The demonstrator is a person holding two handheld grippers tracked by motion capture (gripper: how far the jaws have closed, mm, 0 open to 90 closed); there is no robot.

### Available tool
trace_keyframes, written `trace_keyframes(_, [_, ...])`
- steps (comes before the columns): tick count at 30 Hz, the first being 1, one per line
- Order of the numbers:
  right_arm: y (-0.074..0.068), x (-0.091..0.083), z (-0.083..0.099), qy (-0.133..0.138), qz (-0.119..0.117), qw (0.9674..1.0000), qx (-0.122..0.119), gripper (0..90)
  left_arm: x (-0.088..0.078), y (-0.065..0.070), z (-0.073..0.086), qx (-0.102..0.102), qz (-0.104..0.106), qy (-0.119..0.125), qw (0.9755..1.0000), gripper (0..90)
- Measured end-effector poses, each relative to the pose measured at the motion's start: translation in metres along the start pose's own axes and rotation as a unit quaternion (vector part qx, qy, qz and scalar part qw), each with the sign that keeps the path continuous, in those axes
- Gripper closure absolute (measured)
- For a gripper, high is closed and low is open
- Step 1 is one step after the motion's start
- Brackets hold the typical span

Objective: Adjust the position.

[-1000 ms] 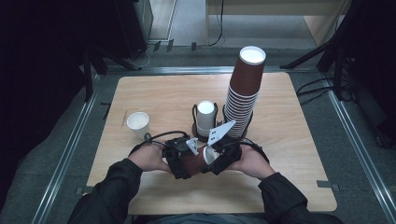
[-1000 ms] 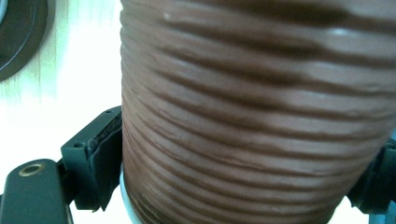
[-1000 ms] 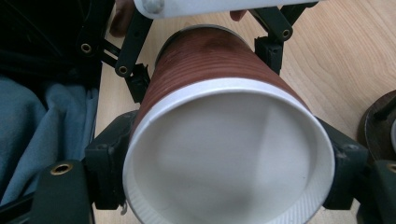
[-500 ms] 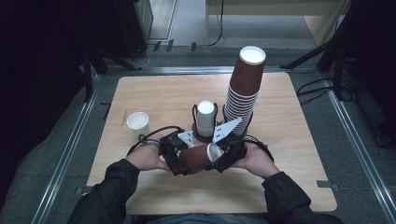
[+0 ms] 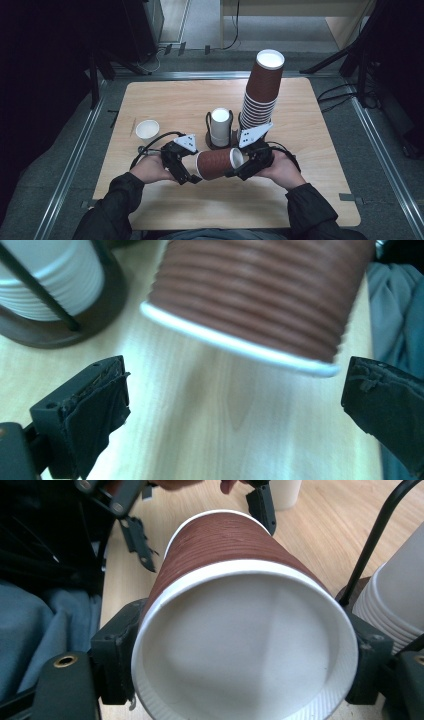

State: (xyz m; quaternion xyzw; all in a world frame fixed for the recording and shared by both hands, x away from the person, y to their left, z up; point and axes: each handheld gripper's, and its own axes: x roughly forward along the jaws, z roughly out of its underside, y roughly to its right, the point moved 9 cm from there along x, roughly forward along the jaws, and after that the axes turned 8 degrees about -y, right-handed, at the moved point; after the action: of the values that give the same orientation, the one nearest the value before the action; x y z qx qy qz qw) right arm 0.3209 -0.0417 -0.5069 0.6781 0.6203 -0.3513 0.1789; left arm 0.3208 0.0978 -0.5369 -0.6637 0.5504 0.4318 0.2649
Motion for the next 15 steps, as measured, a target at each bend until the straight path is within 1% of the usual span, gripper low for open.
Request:
trace_keyframes(2, [0.000,-0.002,-0.001,0.007,0.000,1.0000,0.000,22.0,0.000,0.000,-0.001,-0.008,0.009,0.014,0.9998,0.0])
trace_keyframes(3, [0.000,-0.004,-0.002,0.010,-0.002,0.9999,0.001,22.1,0.000,0.000,-0.002,-0.010,0.008,0.022,0.9997,0.0])
trace_keyframes(5, [-0.001,-0.006,-0.004,0.018,-0.001,0.9998,0.000,22.0,0.000,0.001,-0.003,-0.016,0.020,0.033,0.9991,0.0])
trace_keyframes(6, [-0.001,-0.006,-0.005,0.023,-0.002,0.9997,-0.002,22.1,0.000,0.002,-0.005,-0.020,0.031,0.045,0.9983,0.0])
trace_keyframes(7, [-0.003,-0.007,-0.006,0.025,-0.005,0.9997,-0.003,22.0,0.001,0.003,-0.006,-0.025,0.046,0.055,0.9971,0.0])
trace_keyframes(8, [-0.004,-0.007,-0.007,0.029,-0.006,0.9996,-0.005,22.0,0.002,0.005,-0.007,-0.025,0.054,0.061,0.9963,0.0])
trace_keyframes(10, [-0.005,-0.008,-0.009,0.032,-0.007,0.9994,-0.006,22.0,0.004,0.005,-0.008,-0.018,0.054,0.063,0.9964,0.0])
trace_keyframes(15, [-0.008,-0.008,-0.014,0.043,-0.013,0.9990,-0.006,22.0,0.004,0.007,-0.013,-0.012,0.059,0.078,0.9951,0.0])
